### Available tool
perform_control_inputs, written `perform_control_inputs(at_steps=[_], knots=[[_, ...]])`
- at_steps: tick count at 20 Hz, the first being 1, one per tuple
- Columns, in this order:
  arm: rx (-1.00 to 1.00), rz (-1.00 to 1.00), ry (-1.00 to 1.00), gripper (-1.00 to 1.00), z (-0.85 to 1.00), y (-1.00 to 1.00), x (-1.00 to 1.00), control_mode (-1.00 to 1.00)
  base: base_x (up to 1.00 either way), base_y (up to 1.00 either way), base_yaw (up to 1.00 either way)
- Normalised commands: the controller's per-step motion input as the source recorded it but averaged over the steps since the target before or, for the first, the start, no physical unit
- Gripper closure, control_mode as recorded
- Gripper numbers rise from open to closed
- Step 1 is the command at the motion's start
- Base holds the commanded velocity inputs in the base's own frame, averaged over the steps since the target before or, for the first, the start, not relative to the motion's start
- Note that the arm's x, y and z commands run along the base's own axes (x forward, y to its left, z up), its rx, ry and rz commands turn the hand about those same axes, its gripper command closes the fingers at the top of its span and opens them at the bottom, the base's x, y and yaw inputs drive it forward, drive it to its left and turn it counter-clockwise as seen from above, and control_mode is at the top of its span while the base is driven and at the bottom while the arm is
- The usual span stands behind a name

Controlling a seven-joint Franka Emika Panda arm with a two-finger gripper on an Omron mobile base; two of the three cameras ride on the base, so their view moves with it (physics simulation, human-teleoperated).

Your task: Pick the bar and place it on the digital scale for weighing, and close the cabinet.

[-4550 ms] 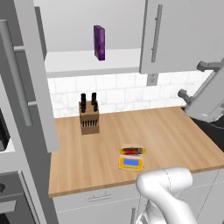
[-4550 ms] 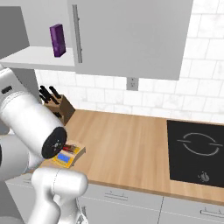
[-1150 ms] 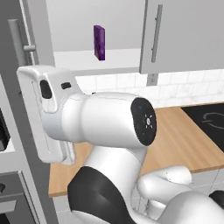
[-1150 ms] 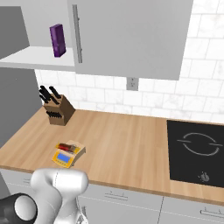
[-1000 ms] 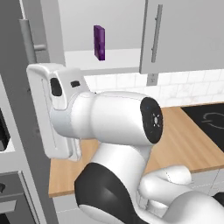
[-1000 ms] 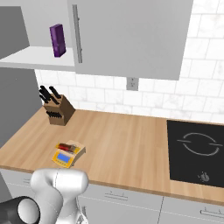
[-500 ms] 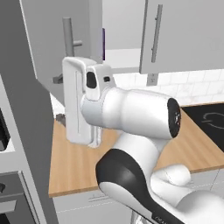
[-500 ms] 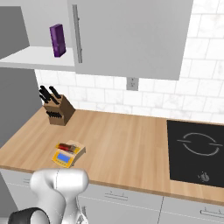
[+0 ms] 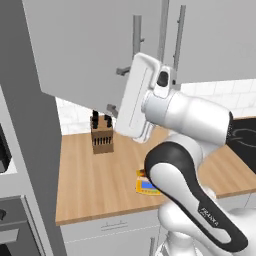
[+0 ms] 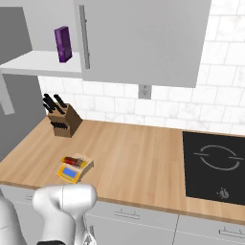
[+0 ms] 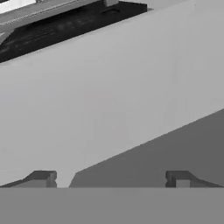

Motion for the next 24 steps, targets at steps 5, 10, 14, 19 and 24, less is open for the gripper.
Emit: perform_control_inputs(at_steps=[5, 10, 14, 19, 24], knots=[[0.21, -0.05, 0.0, -1.0, -0.05, -0.87, 1.0, -1.0, 0.0, 0.0, 0.0], [0.17, -0.11, 0.0, -1.0, -0.02, -0.68, 1.0, -1.0, 0.0, 0.0, 0.0], [0.06, -0.23, 0.07, -1.0, 0.0, -0.16, 1.0, -1.0, 0.0, 0.0, 0.0], [0.0, -0.19, 0.16, -1.0, 0.01, 0.0, 1.0, -1.0, 0.0, 0.0, 0.0], [0.05, 0.0, 0.12, -1.0, 0.0, -0.06, 1.0, -1.0, 0.0, 0.0, 0.0]])
